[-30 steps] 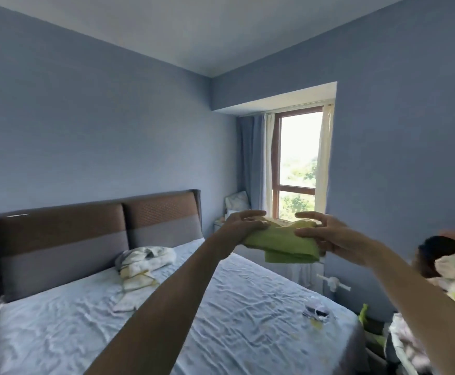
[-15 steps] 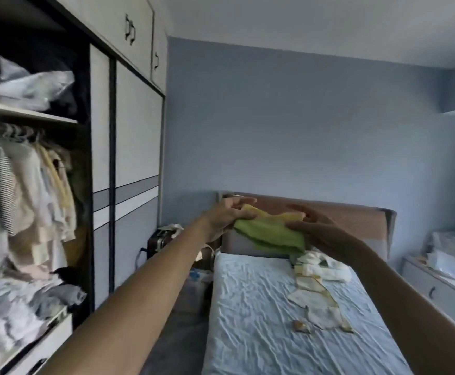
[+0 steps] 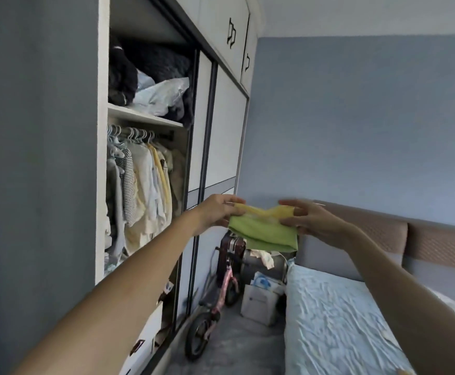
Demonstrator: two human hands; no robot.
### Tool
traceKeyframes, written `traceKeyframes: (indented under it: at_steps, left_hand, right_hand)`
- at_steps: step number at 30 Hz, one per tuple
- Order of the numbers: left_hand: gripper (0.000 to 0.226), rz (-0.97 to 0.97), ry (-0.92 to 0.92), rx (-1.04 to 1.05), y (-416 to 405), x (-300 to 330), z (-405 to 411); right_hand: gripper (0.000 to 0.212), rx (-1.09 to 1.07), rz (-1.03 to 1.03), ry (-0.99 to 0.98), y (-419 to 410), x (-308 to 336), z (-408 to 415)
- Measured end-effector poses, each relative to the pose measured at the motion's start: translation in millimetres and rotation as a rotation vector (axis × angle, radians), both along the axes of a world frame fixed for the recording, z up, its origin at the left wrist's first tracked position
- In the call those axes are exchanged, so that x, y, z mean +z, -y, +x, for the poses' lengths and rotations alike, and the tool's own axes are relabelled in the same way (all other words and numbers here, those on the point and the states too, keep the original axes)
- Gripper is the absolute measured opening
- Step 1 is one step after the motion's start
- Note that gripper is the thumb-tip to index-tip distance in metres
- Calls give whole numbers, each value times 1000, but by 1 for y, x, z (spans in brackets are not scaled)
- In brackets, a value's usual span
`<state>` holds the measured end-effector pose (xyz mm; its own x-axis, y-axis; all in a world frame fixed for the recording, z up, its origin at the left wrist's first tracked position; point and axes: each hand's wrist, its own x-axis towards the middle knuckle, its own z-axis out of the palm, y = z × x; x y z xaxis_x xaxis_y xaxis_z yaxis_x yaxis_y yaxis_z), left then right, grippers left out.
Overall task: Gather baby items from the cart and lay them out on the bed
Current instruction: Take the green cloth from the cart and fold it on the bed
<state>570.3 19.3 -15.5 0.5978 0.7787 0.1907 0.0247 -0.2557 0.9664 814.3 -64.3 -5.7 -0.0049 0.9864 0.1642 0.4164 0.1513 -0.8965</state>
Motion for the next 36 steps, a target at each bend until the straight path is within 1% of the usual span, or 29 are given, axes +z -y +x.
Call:
traceKeyframes:
  at_steps: [4, 6, 12, 15, 19, 24, 27, 30, 34, 36]
  left_hand:
    - [39, -11, 62, 8, -35, -4, -13]
    - [39, -12, 80, 29, -55, -6, -9]
    - [39, -11, 82, 41, -129, -15, 38]
    - [37, -27, 94, 22, -179, -21, 79]
    - [33, -42, 75, -20, -257, -19, 145]
    - [36, -49, 100, -21, -354, -10, 235]
    - [37, -49, 78, -14, -401, -12, 280]
    - [41, -62, 83, -25, -456, -17, 322]
    - [42, -51, 77, -70, -527, -30, 377]
    - [43, -41, 79, -117, -576, -38, 413]
  right_hand:
    - [47, 25, -9, 6, -40, 3, -11]
    - [49, 24, -7, 1, -59, 0, -9]
    - [53, -15, -5, -28, -128, -25, 25]
    - [53, -58, -1, -36, -172, -33, 57]
    - [50, -114, 13, -64, -241, -31, 120]
    - [38, -149, 24, -125, -332, -23, 208]
    - [38, -180, -6, -100, -380, -24, 250]
    - [36, -210, -4, -124, -432, -31, 292]
    - [43, -271, 26, -122, -493, -44, 337]
    - [42, -314, 37, -114, -531, -55, 364]
